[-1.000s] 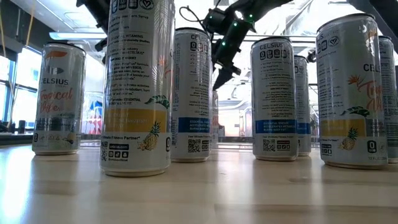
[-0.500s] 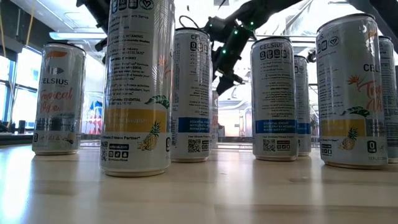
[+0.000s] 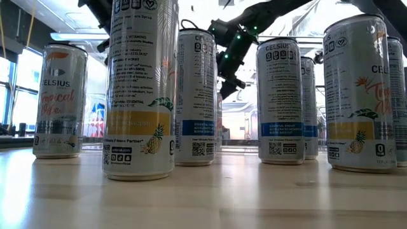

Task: Sort soda cans
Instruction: Move the white-pink soda can to the bottom middle of the table

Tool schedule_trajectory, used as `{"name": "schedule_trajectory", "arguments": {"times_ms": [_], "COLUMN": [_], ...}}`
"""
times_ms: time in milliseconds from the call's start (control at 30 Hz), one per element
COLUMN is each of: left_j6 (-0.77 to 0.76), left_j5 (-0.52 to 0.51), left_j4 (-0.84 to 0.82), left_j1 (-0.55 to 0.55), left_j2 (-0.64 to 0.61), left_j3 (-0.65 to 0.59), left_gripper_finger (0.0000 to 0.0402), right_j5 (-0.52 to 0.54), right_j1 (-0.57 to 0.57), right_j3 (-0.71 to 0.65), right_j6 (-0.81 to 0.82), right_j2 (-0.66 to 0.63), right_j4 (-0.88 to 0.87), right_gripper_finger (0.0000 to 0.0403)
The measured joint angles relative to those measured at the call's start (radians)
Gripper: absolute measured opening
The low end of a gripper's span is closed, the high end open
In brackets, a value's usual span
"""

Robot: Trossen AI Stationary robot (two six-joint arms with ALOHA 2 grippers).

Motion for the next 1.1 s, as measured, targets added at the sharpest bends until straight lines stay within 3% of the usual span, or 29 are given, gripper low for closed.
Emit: {"name": "schedule_trajectory", "arguments": {"times_ms": [133, 400, 600, 1100], "left_j6": [0.001, 0.005, 0.011, 0.062], "left_j5": [0.0, 0.0, 0.0, -0.005], "left_j4": [0.0, 0.0, 0.0, 0.0], "left_j1": [0.0, 0.0, 0.0, 0.0], "left_j2": [0.0, 0.0, 0.0, 0.0], "left_j3": [0.0, 0.0, 0.0, 0.0], "left_gripper_finger": [0.0001, 0.0001, 0.0001, 0.0001], "right_j5": [0.056, 0.054, 0.081, 0.146], "right_j1": [0.004, 0.003, 0.003, 0.002], "right_j3": [0.0, 0.0, 0.001, -0.002], "right_j6": [0.03, -0.009, -0.016, -0.046], "right_j2": [0.015, 0.014, 0.018, -0.053], "right_j4": [-0.015, -0.007, -0.011, -0.157], "right_gripper_finger": [0.0311, 0.0309, 0.0236, 0.0236]}}
